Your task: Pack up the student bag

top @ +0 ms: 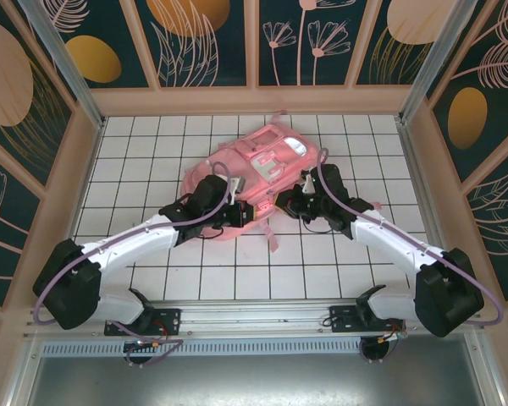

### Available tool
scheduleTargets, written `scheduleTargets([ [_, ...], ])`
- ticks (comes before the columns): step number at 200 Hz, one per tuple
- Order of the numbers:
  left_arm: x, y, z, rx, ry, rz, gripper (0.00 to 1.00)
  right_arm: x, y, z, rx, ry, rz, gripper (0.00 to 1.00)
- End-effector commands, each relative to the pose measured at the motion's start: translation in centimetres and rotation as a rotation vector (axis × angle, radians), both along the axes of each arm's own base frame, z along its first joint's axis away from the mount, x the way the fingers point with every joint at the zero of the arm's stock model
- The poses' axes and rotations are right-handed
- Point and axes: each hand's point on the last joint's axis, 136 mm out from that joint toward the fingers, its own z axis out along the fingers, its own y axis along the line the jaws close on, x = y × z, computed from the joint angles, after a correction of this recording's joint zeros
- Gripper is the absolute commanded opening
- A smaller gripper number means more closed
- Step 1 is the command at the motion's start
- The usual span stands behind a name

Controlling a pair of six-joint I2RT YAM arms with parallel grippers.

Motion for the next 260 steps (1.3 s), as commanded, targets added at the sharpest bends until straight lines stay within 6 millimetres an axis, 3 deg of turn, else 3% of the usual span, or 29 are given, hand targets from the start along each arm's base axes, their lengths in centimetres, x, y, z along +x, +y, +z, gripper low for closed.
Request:
scheduleTargets([
  [1,0.1,1.7,0.6,0.012,-0.036,0.062,0.00,2.1,-0.6,2.7,0.052,-0.111,-0.062,0.00],
  [91,0.5,8.3,-0.2,0.087,-0.136,0.341,0.00,4.3,-5.3,1.2,0.050,-0.063,-0.268,0.00],
  [134,0.7,10.7,-0.3,0.103,-0.176,0.433,0.00,5.8,-7.8,-0.9,-0.012,-0.037,-0.313,0.00],
  [172,0.7,11.4,-0.5,0.074,-0.184,0.454,0.00,8.1,-10.6,-3.9,-0.092,0.008,-0.336,0.00],
  [203,0.5,10.4,-0.4,0.020,-0.183,0.407,0.00,10.3,-11.8,-5.8,-0.147,0.024,-0.317,0.00],
  [210,0.5,9.9,-0.3,0.001,-0.185,0.388,0.00,10.7,-11.7,-6.0,-0.155,0.033,-0.302,0.10],
  [226,0.3,8.9,0.3,-0.040,-0.190,0.343,0.00,11.2,-11.6,-5.8,-0.187,0.026,-0.284,0.46],
  [240,0.2,8.1,0.7,-0.065,-0.200,0.300,0.00,11.1,-11.4,-5.5,-0.213,0.018,-0.276,0.64],
  [248,0.0,7.7,0.9,-0.076,-0.207,0.278,0.00,11.0,-11.3,-5.6,-0.231,0.012,-0.273,0.70],
  [260,-0.3,7.1,1.4,-0.110,-0.222,0.238,0.00,11.1,-11.4,-6.2,-0.256,0.022,-0.270,0.71],
])
